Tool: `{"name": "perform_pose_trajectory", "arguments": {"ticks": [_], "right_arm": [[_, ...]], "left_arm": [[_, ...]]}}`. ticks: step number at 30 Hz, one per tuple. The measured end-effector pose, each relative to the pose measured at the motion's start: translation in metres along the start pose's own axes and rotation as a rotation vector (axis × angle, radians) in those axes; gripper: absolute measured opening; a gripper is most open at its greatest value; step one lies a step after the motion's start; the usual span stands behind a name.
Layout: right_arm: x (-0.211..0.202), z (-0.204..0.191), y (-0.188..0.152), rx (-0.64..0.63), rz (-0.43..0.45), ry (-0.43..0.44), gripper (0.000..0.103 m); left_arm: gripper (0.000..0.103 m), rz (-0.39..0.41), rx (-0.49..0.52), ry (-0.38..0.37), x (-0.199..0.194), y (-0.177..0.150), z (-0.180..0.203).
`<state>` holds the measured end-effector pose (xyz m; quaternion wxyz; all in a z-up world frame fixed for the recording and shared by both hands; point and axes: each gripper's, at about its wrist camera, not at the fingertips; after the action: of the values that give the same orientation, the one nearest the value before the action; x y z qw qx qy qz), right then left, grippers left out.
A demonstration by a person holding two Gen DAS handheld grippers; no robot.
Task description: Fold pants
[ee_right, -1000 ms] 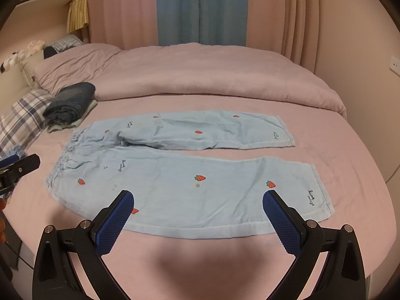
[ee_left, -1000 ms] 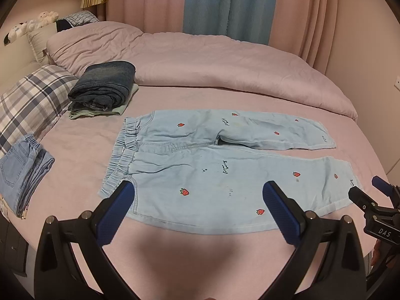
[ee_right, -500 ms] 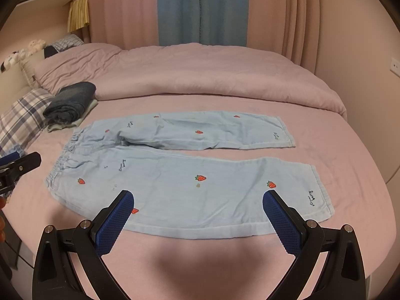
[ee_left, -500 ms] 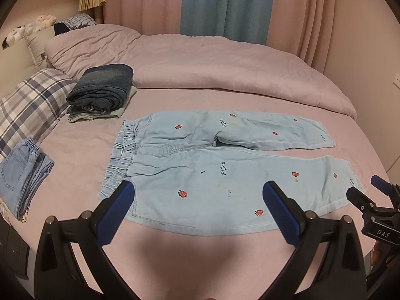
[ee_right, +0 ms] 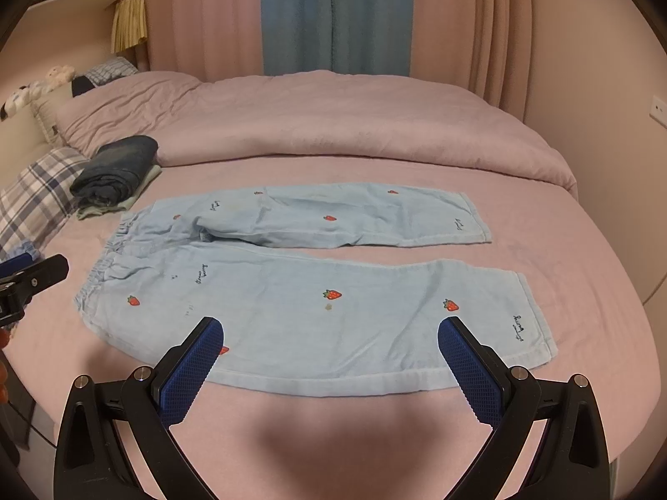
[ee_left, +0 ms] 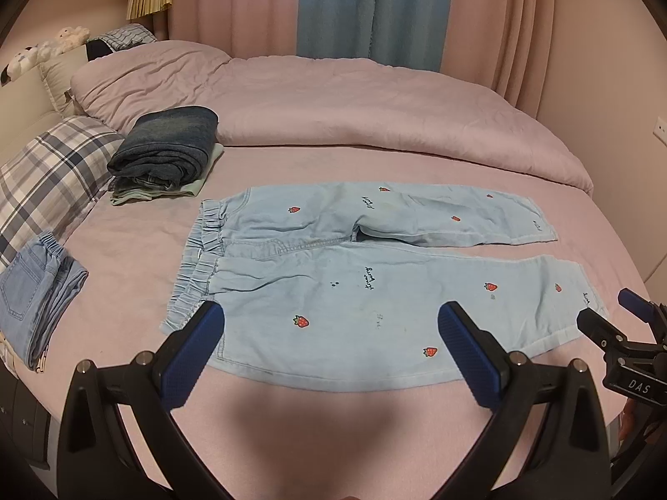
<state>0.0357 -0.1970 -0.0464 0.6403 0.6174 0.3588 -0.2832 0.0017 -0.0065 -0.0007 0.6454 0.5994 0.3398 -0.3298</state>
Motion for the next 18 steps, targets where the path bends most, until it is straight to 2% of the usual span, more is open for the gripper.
{"name": "perform_pose_trajectory", "arguments": {"ticks": [2,13,18], "right_arm": [[0.0002,0.0001,-0.0003,0.000,-0.001,-0.004,0.102],[0.0017,0.0012,-0.0013,-0.010,-0.024,-0.024,0.102],[0.0008,0.0017,-0.0028,0.007,0.004,0.004,0.102]], "left_arm": [[0.103,0.016,-0.004,-0.013,-0.0002,-0.0008,0.0011],[0.103,-0.016,0.012,-0.003,0.0006,-0.0005,0.0033],[0.103,0.001,0.013,-0.005,0.0018,-0.0009,0.0046]]}}
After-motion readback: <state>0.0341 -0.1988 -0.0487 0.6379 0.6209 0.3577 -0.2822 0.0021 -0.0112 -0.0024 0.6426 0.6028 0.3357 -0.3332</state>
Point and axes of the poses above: each gripper's, at about its wrist camera, not at the fingertips, and x roughly the way its jaws point, z to its right, y to its top, and after that the axes turned 14 degrees about -z, right-handed
